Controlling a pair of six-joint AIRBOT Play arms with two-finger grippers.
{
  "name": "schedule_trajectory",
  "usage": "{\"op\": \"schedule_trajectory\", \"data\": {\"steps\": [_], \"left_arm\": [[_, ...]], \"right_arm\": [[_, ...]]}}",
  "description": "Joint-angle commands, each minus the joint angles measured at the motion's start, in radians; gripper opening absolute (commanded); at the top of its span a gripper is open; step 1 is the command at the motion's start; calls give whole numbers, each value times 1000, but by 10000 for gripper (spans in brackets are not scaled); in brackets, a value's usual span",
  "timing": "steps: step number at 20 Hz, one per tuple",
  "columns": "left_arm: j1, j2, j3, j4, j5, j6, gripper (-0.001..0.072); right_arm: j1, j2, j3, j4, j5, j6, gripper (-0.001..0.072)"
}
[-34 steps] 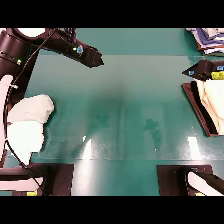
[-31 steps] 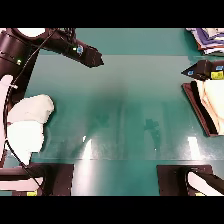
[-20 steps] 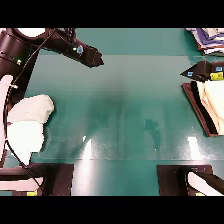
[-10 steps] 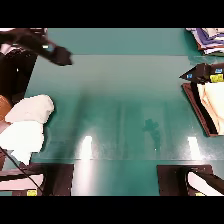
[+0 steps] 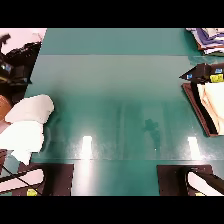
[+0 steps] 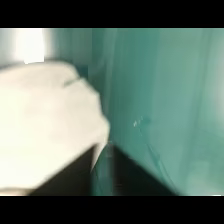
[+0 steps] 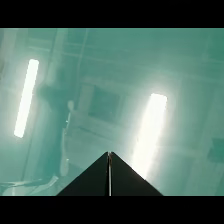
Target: Fold the shirts.
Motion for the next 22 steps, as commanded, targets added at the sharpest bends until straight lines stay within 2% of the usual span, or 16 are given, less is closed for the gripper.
{"op": "schedule_trajectory", "data": {"steps": [1, 4, 6, 9, 10, 11, 12, 15, 18, 22], "left_arm": [[42, 5, -164, 8, 63, -4, 706], [42, 5, -286, 87, 164, -6, 720], [42, 5, -356, 164, 220, -40, 720], [41, 5, -423, 180, 277, -59, 713], [41, 5, -426, 180, 275, -68, 461], [41, 6, -426, 180, 262, -67, 177], [41, 9, -426, 179, 250, -64, 31], [40, 50, -387, 127, 199, -45, 28], [31, 183, -233, -5, 153, -22, 28], [-130, 354, 40, -26, 33, -40, 27]], "right_arm": [[1, 1, 0, 0, -1, 0, 19], [1, 1, 0, 0, -6, 0, 19], [1, 1, 0, 0, -6, 0, 19], [1, 1, 0, 0, -14, 0, 19], [1, 1, 0, 0, -19, 0, 19], [1, 1, 0, 0, -25, 0, 19], [1, 1, 0, 1, -29, 0, 19], [1, 1, 1, 14, -35, 0, 19], [1, 1, 63, 34, -71, 0, 19], [1, 1, 226, 32, -144, 0, 19]]}}
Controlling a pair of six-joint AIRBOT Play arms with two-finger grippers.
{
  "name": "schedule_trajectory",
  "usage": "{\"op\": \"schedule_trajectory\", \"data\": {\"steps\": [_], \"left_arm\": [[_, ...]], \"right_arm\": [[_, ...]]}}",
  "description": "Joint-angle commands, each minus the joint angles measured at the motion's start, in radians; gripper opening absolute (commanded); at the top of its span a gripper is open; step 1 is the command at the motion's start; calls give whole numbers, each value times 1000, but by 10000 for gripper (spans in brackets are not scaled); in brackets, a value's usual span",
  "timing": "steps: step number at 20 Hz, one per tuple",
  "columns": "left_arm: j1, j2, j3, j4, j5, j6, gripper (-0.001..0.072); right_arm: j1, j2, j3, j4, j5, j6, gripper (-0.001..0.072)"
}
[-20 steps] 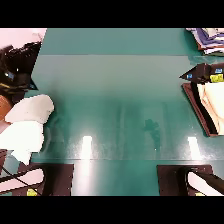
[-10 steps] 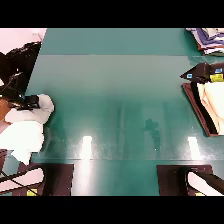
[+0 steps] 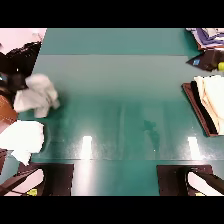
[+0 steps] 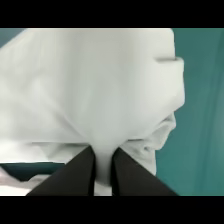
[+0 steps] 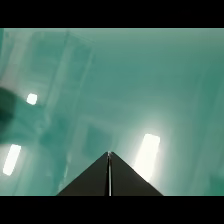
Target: Fold the shirts.
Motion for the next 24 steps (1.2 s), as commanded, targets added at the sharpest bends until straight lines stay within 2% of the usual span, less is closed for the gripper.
{"op": "schedule_trajectory", "data": {"steps": [1, 5, 9, 12, 15, 17, 20, 24], "left_arm": [[-152, 125, 209, -41, -90, -30, 27], [-476, 126, 278, -38, -36, -88, 26], [-759, -28, 275, -32, 2, -105, 27], [-906, -210, 275, -32, 2, -93, 29], [-958, -376, 276, -43, 17, -93, 39], [-950, -433, 276, -47, 17, -94, 534], [-888, -441, 278, -8, 30, -73, 539], [-705, -466, 278, -17, 72, -79, 539]], "right_arm": [[1, 1, 125, 2, -74, 0, 19], [1, 1, 224, 2, -112, 0, 19], [1, 1, 244, 2, -101, 0, 19], [1, 1, 244, 2, -65, 0, 19], [1, 1, 244, 1, -20, -1, 19], [1, 1, 244, -4, 0, -1, 19], [1, 1, 244, -5, 14, -1, 19], [1, 1, 244, -5, 23, -1, 19]]}}
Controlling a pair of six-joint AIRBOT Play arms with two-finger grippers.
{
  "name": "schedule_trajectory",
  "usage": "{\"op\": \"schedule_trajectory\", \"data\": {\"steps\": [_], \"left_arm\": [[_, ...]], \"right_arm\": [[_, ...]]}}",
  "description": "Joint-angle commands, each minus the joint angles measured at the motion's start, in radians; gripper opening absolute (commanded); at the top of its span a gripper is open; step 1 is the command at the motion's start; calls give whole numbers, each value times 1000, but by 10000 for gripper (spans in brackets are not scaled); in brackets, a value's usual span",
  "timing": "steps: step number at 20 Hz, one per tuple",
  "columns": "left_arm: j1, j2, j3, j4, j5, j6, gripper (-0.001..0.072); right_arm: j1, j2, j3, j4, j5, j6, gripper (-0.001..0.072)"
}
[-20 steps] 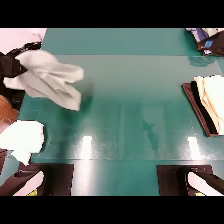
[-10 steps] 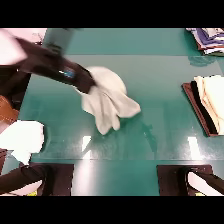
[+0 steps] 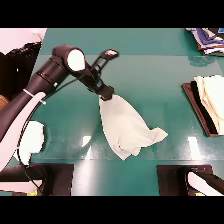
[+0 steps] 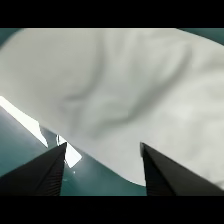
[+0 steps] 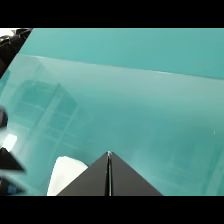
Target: Fold the shirts.
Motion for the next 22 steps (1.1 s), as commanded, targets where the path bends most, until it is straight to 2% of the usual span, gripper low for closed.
{"op": "schedule_trajectory", "data": {"steps": [1, 5, 12, 13, 14, 15, 18, 20, 22], "left_arm": [[142, -53, 0, -39, 20, 5, 538], [224, -197, -18, -169, 51, 37, 539], [200, -345, -18, -281, 200, 41, 537], [200, -344, -18, -281, 217, 41, 454], [204, -343, -14, -276, 214, 42, 159], [210, -341, -11, -274, 196, 44, 27], [257, -311, 26, -169, 82, 42, 27], [292, -247, 26, -79, 69, 42, 27], [328, -182, 26, -48, 56, 56, 28]], "right_arm": [[1, 0, 1, -1, 14, 0, 19], [1, 0, 0, -2, 25, 0, 19], [1, 0, 0, -3, 58, 0, 19], [1, -2, -1, -4, 72, 0, 19], [1, -2, -2, -11, 93, 0, 19], [1, -2, -2, -49, 122, 1, 19], [1, 11, -77, -174, 207, 37, 19], [1, 50, -232, -260, 211, 42, 19], [1, 82, -421, -280, 189, 45, 23]]}}
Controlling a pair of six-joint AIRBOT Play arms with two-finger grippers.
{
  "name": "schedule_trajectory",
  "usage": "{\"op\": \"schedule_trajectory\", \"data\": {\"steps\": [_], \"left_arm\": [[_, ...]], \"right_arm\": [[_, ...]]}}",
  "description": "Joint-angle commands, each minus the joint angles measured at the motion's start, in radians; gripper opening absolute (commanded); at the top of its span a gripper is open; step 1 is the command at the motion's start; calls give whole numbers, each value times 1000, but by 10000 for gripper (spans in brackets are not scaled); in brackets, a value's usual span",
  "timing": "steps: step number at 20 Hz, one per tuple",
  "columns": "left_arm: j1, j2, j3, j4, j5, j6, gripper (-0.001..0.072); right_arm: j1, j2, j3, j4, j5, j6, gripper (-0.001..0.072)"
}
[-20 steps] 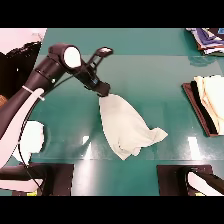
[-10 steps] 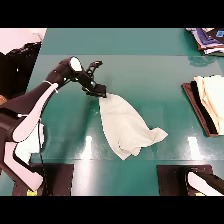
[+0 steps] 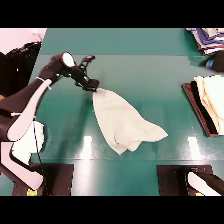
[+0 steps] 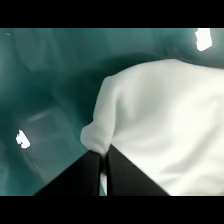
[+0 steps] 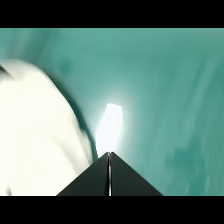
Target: Fold the shirts.
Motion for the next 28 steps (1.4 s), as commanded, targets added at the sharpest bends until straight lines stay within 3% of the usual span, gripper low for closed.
{"op": "schedule_trajectory", "data": {"steps": [1, 2, 3, 9, 17, 19, 20, 21, 22, 25, 28], "left_arm": [[53, 91, 6, 81, -45, 29, 28], [60, 109, 6, 82, -53, 39, 28], [60, 119, 6, 79, -58, 44, 28], [60, 122, 6, 74, -71, 43, 29], [60, 122, 6, 71, -71, 43, 29], [60, 122, 6, 70, -71, 43, 29], [60, 122, 6, 69, -71, 43, 29], [60, 122, 6, 66, -75, 41, 28], [60, 123, 6, 63, -82, 39, 28], [61, 186, 6, 77, -65, 20, 27], [61, 367, 23, 104, 4, 16, 27]], "right_arm": [[1, 42, -282, -78, 2, 12, 137], [1, 38, -378, -61, 0, 12, 397], [1, 24, -460, -34, -1, 12, 500], [1, -153, -730, 32, -195, -22, 499], [9, -321, -738, 209, -283, -97, 427], [39, -322, -738, 204, -286, -111, 310], [59, -322, -738, 204, -298, -117, 302], [78, -322, -738, 204, -312, -120, 226], [94, -322, -738, 204, -328, -124, 16], [115, -283, -706, 200, -348, -127, 17], [87, -146, -531, 199, -328, -127, 16]]}}
